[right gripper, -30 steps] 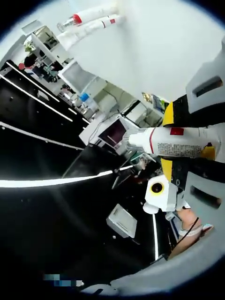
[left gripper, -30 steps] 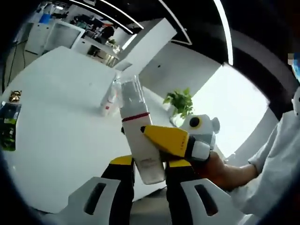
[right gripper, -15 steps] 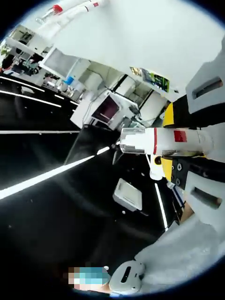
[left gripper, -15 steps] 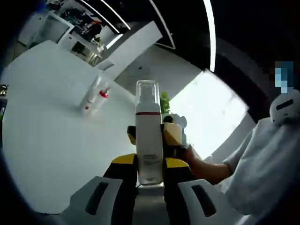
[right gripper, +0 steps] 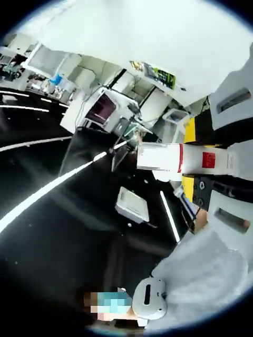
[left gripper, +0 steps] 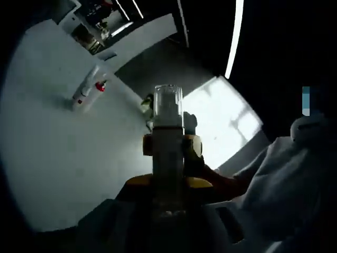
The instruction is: Arrange the skincare products in the storage area until every visible bottle or jar stands upright without overlapping.
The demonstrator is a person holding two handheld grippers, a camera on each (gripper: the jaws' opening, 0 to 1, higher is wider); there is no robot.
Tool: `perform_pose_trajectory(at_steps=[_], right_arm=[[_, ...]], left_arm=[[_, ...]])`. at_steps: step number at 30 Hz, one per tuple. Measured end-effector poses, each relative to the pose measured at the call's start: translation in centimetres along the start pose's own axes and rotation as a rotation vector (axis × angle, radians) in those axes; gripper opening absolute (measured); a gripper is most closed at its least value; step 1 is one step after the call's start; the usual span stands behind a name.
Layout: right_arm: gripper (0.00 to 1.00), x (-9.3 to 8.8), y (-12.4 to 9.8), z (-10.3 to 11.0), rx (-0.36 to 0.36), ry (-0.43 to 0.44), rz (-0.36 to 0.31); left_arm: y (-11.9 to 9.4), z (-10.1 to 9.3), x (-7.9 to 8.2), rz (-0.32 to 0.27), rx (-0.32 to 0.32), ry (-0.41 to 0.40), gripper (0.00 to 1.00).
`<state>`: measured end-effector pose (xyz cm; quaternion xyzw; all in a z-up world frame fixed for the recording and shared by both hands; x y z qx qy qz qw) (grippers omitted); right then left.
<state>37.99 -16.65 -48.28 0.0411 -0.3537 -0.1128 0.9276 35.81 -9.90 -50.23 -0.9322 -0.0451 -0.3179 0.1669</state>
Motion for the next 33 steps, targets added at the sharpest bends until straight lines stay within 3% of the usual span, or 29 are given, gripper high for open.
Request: perform_pose_trajectory(at_steps=[1,3,5,6,7,9,10,12,13,14,16,19,21,23,25,29,33], right_arm=[[0.15,-0.1,0.1,0.1,-0.017,0.000,0.011],[0.15,0.4,0.4,-0.5,-0.112,-0.092,-0.002],[0.15,0.6,0.5,-0.7,-0.185,-0.164,0.035],[0.15,1.0,0.5,-1.1,-0.269,-0.231,0.043],[0.15,1.1,0.6,-1.1,-0.287,-0.242,0.055],[0.15,1.8,0.9,-1.0,-0.340,-0.263,0.030],[0.15,1.8,1.2,-0.8,-0.346,-0.305,0.060],[0.15,2.1,1.1,-1.1,-0.424,-0.350,0.059],[0.15,1.9,1.6,-0.8,-0.411,-0.344,0.053],[0.15,2.1,1.5,-1.0,-0.450,-0.372,0.041],[0.15,1.7,1.9,-0.8,-0.439,-0.357,0.029],[0.16,1.7,1.8,-0.8,-0.436,-0.363,0.036],[0.16,1.6,1.9,-0.8,-0.410,-0.339,0.065],[0.17,1.5,1.9,-0.8,-0.372,-0.324,0.096],[0.18,1.4,2.0,-0.2,-0.288,-0.261,0.108],[0.20,1.6,1.7,1.2,-0.135,-0.272,0.131],[0.21,1.7,1.2,1.7,-0.083,-0.259,0.138]], left_arm=[[0.1,0.1,-0.1,0.012,0.010,0.034,0.19],[0.5,0.7,0.4,-0.003,0.100,0.105,0.21],[0.7,0.7,0.2,0.022,0.128,0.169,0.27],[1.1,1.0,0.3,0.028,0.205,0.211,0.30],[1.2,1.2,0.3,0.037,0.247,0.221,0.31],[1.5,1.7,0.6,0.037,0.337,0.294,0.22],[1.6,1.8,0.9,0.014,0.383,0.321,0.22],[1.8,1.8,1.0,0.006,0.408,0.304,0.20],[1.8,1.8,1.1,0.009,0.414,0.320,0.20],[1.8,1.8,1.2,0.005,0.424,0.329,0.20],[1.4,2.0,1.2,0.017,0.438,0.295,0.19],[0.9,2.1,1.0,0.021,0.432,0.336,0.18],[0.6,2.2,0.7,0.028,0.403,0.276,0.18],[0.4,2.1,0.6,0.027,0.378,0.281,0.18],[0.4,1.3,0.5,0.025,0.308,0.296,0.17],[0.1,-0.1,0.6,0.032,0.178,0.307,0.17],[0.0,-0.8,0.6,0.042,0.081,0.278,0.18]])
Point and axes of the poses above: the point that each gripper's makers call its tool centre point, and the gripper's own axes: y roughly forward along the fingers, z roughly to its left, x roughly out of its top, the point moved 5 cm from there along -y, roughly backward along the fingers, and after that the axes turned 7 degrees about x, right-handed, at the moved point
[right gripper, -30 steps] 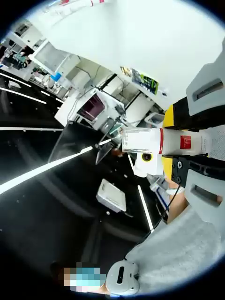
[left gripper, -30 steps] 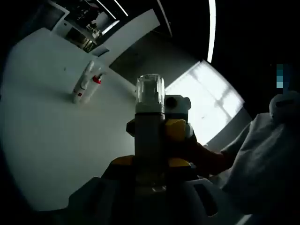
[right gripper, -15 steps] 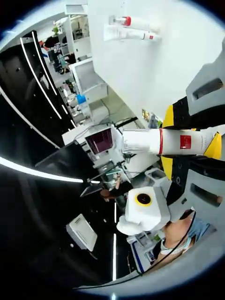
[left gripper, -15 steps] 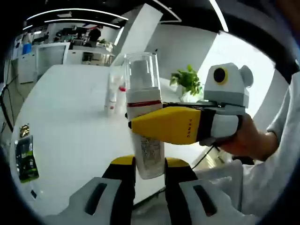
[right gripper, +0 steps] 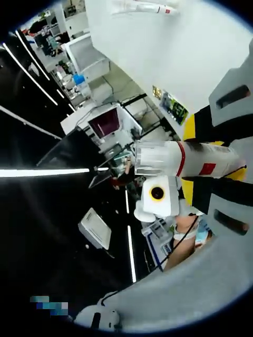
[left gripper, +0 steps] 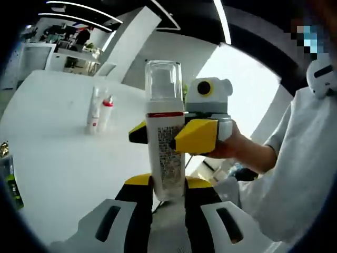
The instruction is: Arrange the skincare products in the storage area until every visible bottle or jar stands upright without overlapping.
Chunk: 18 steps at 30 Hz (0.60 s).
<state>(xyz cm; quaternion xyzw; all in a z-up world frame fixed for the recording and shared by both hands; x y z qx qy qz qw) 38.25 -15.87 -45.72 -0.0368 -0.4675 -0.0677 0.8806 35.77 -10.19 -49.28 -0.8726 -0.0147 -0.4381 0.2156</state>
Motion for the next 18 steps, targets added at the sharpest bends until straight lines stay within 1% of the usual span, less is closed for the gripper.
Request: perform_pose_trajectory(at_steps=[1,2,3,6,7,8,9,10,11,12,13,14,15,16,17,18], right_arm=[[0.21,-0.1,-0.2,0.2,0.028,0.018,0.002],[0.20,-0.3,-0.4,0.4,0.043,0.070,0.001],[0.20,-0.3,-0.5,0.4,0.044,0.060,0.007],[0.19,-0.7,-0.7,0.6,0.039,0.033,0.020],[0.19,-0.9,-0.7,0.5,0.024,0.029,0.013],[0.19,-0.9,-0.8,0.3,0.004,0.016,0.003],[0.19,-0.9,-0.8,-0.1,-0.027,0.006,-0.014],[0.19,-1.0,-0.9,-0.4,-0.049,0.000,-0.016],[0.19,-0.9,-1.1,-0.8,-0.087,-0.022,-0.026],[0.19,-0.8,-1.2,-1.1,-0.109,-0.052,-0.025],[0.19,-0.6,-1.4,-1.3,-0.127,-0.079,-0.030],[0.19,-0.4,-1.5,-1.4,-0.144,-0.088,-0.040],[0.19,-0.1,-1.8,-1.7,-0.168,-0.108,-0.053],[0.19,0.2,-2.1,-2.0,-0.181,-0.127,-0.067],[0.19,0.4,-2.4,-2.3,-0.193,-0.132,-0.072],[0.19,0.5,-2.7,-2.7,-0.217,-0.138,-0.074]], left_arm=[[0.1,-0.3,-0.1,0.009,-0.028,-0.003,0.18],[0.1,-0.4,-0.2,0.015,-0.036,0.000,0.18],[0.1,-0.5,-0.3,0.019,-0.048,-0.002,0.18],[0.2,-0.4,-0.7,0.027,-0.053,0.013,0.18],[0.2,-0.4,-0.7,0.027,-0.052,0.015,0.18],[0.3,0.0,-0.8,0.024,-0.033,0.042,0.18],[0.4,0.3,-0.8,0.020,-0.014,0.051,0.18],[0.4,0.7,-0.8,0.019,0.014,0.054,0.18],[0.4,1.1,-0.9,0.016,0.045,0.057,0.18],[0.4,1.4,-1.0,0.021,0.059,0.072,0.18],[0.2,2.1,-1.5,0.047,0.112,0.080,0.20],[0.1,2.5,-1.8,0.057,0.139,0.095,0.22],[-0.3,3.2,-2.3,0.086,0.173,0.122,0.23],[-0.5,3.6,-2.6,0.097,0.195,0.141,0.24],[-1.0,4.3,-2.9,0.108,0.234,0.181,0.25],[-1.4,4.7,-3.0,0.116,0.252,0.221,0.28]])
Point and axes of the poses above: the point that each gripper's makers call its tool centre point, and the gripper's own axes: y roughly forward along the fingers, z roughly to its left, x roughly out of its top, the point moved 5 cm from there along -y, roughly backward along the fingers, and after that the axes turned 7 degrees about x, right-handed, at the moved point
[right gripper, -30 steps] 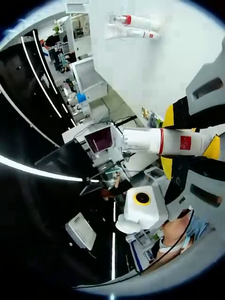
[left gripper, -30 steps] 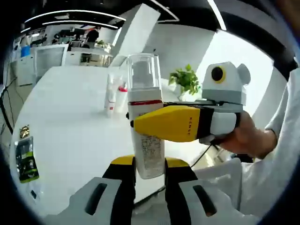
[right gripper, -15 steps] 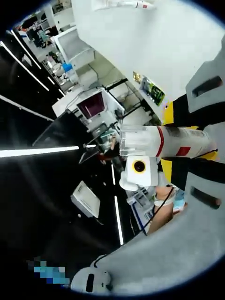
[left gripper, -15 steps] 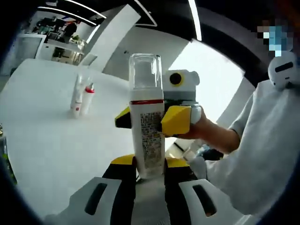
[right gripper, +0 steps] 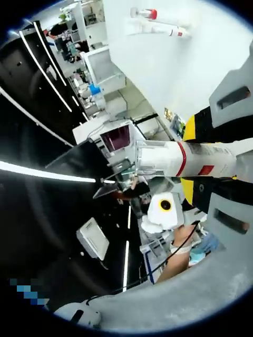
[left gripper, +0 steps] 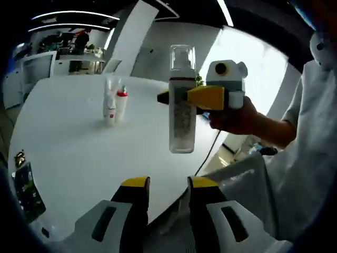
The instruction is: Arrange the skincare products in the storage area until every visible bottle or jar stands upright without overlapping.
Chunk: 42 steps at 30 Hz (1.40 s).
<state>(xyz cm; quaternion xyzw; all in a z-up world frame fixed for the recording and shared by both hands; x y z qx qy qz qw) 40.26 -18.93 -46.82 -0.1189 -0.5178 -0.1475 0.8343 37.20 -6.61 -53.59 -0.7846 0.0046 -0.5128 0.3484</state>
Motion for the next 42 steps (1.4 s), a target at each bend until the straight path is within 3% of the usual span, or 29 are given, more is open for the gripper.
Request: perform_pose_trajectory(at_steps=[2,5,8,9,12,15,17,18,19,20,23,24,26,27,32,34,38,41,42], right_arm=[[0.19,0.0,-0.5,-0.9,-0.018,-0.016,-0.005],[0.19,-0.2,-1.2,-2.7,-0.076,-0.033,-0.011],[0.19,-0.6,-1.8,-4.3,-0.136,-0.049,0.000],[0.19,-0.7,-2.0,-5.0,-0.157,-0.054,0.001],[0.19,-0.7,-2.6,-6.4,-0.204,-0.053,-0.034],[0.19,-0.9,-3.4,-8.6,-0.267,-0.072,-0.044],[0.19,-1.0,-3.7,-9.6,-0.292,-0.076,-0.042],[0.19,-1.1,-3.8,-10.0,-0.299,-0.067,-0.040],[0.19,-1.3,-4.0,-10.6,-0.311,-0.061,-0.034],[0.19,-1.3,-4.1,-11.0,-0.319,-0.065,-0.032],[0.19,-1.5,-4.4,-12.1,-0.342,-0.080,-0.037],[0.19,-1.6,-4.5,-12.5,-0.356,-0.086,-0.035],[0.19,-2.1,-4.6,-13.4,-0.380,-0.083,-0.029],[0.19,-2.3,-4.6,-13.7,-0.384,-0.082,-0.027],[0.19,-3.2,-4.7,-15.5,-0.416,-0.090,-0.007],[0.19,-3.4,-4.7,-16.4,-0.431,-0.108,0.000],[0.19,-3.6,-4.8,-18.6,-0.478,-0.216,0.017],[0.20,-3.5,-4.7,-19.8,-0.496,-0.257,-0.007],[0.20,-3.4,-4.9,-20.7,-0.525,-0.320,-0.009]], left_arm=[[-0.7,1.6,-0.5,0.007,0.089,0.058,0.32],[-1.7,3.6,-1.4,0.038,0.196,0.052,0.30],[-2.2,5.2,-2.6,0.083,0.307,0.111,0.35],[-2.3,5.6,-3.3,0.113,0.331,0.138,0.35],[-2.0,5.6,-4.2,0.123,0.345,0.184,0.34],[-1.6,6.1,-4.8,0.114,0.375,0.096,0.32],[-1.6,7.0,-4.7,0.122,0.453,0.181,0.29],[-1.7,7.0,-4.6,0.134,0.461,0.278,0.26],[-1.7,6.7,-4.4,0.125,0.454,0.285,0.26],[-1.8,6.5,-4.0,0.068,0.448,0.247,0.26],[-1.7,6.6,-3.7,0.027,0.432,0.159,0.30],[-1.7,6.6,-3.7,0.020,0.432,0.146,0.37],[-1.5,6.7,-4.2,0.046,0.431,0.079,0.45],[-1.4,6.7,-4.7,0.076,0.420,0.065,0.44],[-1.3,6.4,-4.7,0.076,0.404,0.129,0.37],[-1.2,6.6,-5.2,0.111,0.399,0.130,0.36],[-1.2,6.6,-5.2,0.118,0.398,0.148,0.34],[-1.3,6.4,-5.3,0.138,0.394,0.190,0.29],[-1.3,6.2,-5.0,0.115,0.382,0.228,0.26]])
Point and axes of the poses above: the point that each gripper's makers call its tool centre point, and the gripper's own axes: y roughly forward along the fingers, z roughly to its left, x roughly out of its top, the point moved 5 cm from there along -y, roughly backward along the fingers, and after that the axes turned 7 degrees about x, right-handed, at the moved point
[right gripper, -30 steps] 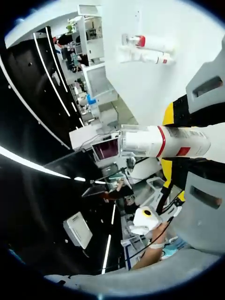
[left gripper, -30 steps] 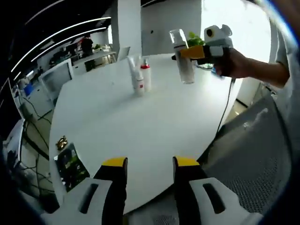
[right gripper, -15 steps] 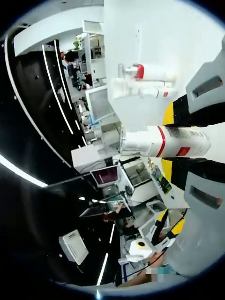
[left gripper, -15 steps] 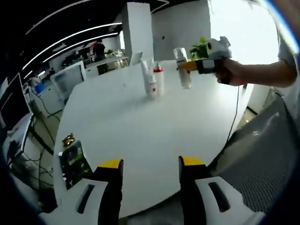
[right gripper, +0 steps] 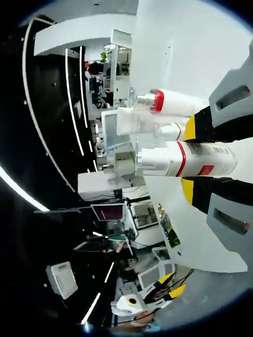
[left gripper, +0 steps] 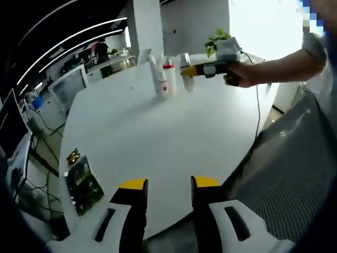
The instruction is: Arrange the skincare products in the storage area until every visible bottle or jar stands upright without overlapping.
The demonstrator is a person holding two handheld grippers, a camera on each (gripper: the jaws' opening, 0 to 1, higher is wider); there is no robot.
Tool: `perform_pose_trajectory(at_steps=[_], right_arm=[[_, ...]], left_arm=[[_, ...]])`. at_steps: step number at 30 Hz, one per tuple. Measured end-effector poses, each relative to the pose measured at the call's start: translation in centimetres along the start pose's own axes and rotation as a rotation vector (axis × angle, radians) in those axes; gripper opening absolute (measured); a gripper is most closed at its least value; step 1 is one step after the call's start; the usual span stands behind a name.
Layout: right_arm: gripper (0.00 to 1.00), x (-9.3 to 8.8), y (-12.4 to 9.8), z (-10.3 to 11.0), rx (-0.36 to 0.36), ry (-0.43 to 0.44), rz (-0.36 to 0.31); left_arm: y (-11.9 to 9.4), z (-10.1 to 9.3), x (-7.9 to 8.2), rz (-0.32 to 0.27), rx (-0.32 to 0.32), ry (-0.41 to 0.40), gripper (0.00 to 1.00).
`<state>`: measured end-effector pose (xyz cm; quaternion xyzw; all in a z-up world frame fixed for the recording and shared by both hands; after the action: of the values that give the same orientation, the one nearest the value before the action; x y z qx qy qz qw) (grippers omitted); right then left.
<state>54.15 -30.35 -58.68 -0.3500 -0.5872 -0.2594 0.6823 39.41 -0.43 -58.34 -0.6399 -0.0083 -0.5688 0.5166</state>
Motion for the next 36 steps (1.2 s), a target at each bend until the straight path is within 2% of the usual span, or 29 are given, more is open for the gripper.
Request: perform_pose_trajectory(at_steps=[2,7,13,19,25,29,33,36], right_arm=[[0.19,-0.6,0.4,-0.1,0.013,0.016,0.009],[0.19,-1.8,1.0,-0.8,0.027,0.002,0.013],[0.19,-3.9,1.2,-1.4,0.031,0.041,0.016],[0.19,-4.6,1.3,-1.6,0.038,0.004,0.018],[0.19,-5.3,1.6,-2.2,0.036,0.003,0.025],[0.19,-5.1,1.8,-2.0,0.054,-0.024,0.027],[0.19,-5.2,1.5,-1.7,0.060,-0.045,0.014],[0.19,-5.3,1.1,-1.7,0.055,-0.026,-0.005]], left_arm=[[0.0,-0.1,0.0,0.000,-0.005,-0.002,0.24],[0.1,0.2,-0.2,0.014,0.010,-0.015,0.27],[0.3,0.1,-0.5,0.036,0.001,-0.005,0.27],[0.4,0.0,-0.8,0.062,-0.004,-0.008,0.27],[0.6,-0.1,-1.1,0.080,-0.012,-0.009,0.28],[0.6,-0.1,-1.2,0.083,-0.012,-0.010,0.28],[0.6,-0.2,-1.3,0.088,-0.017,-0.010,0.28],[0.6,-0.1,-1.3,0.088,-0.015,-0.010,0.28]])
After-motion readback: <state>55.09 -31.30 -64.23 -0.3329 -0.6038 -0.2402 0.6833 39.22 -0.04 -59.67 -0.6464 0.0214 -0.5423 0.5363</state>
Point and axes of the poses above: the point that each gripper's makers call its tool centre point, and the gripper's own axes: y roughly forward along the fingers, z roughly to its left, x roughly out of its top, the point moved 5 cm from there along -y, roughly backward along the fingers, and after that the axes turned 7 degrees about x, right-handed, at the moved point
